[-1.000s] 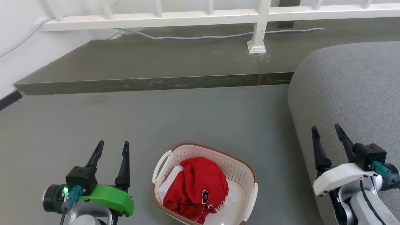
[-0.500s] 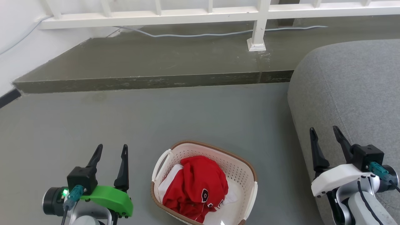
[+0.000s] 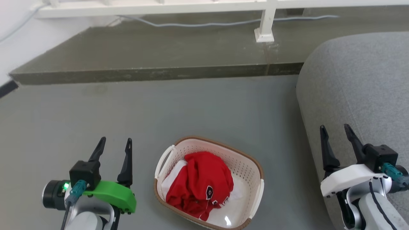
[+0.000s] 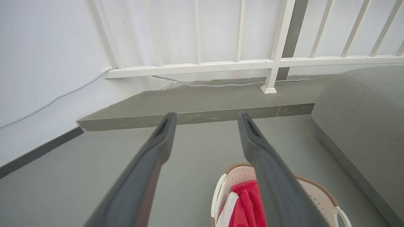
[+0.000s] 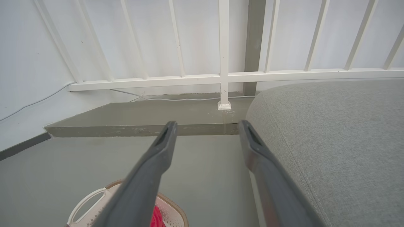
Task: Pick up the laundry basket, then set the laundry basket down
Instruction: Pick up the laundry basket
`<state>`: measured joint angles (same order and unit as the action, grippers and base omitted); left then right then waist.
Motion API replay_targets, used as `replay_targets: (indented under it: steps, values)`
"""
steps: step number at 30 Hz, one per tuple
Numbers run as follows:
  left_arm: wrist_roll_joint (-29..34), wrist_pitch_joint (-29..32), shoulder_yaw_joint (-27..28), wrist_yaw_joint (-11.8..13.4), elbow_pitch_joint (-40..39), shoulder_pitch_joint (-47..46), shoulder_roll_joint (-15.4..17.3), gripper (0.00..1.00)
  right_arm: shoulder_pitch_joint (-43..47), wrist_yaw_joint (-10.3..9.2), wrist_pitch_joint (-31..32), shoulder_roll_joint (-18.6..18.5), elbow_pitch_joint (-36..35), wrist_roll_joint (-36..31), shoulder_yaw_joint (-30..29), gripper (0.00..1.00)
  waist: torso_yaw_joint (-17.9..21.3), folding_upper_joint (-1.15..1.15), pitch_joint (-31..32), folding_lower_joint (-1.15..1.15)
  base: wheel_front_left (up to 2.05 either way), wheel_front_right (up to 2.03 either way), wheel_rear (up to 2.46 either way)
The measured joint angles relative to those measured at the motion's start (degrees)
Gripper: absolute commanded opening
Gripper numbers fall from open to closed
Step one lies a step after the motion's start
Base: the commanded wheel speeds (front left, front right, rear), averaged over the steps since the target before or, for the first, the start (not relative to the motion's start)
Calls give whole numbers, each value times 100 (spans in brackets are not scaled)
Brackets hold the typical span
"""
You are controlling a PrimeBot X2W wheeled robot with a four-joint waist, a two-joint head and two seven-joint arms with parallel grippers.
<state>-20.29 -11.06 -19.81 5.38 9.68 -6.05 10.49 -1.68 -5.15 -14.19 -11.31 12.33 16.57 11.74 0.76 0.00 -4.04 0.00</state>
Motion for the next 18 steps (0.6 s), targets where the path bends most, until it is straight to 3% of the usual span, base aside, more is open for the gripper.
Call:
replay_targets:
  steps: [18]
  values:
    - [71, 268, -29, -5, -267, -593, 135, 100, -307, -9, -15, 52, -380, 20, -213, 100, 40, 0, -1277, 0, 0, 0, 0]
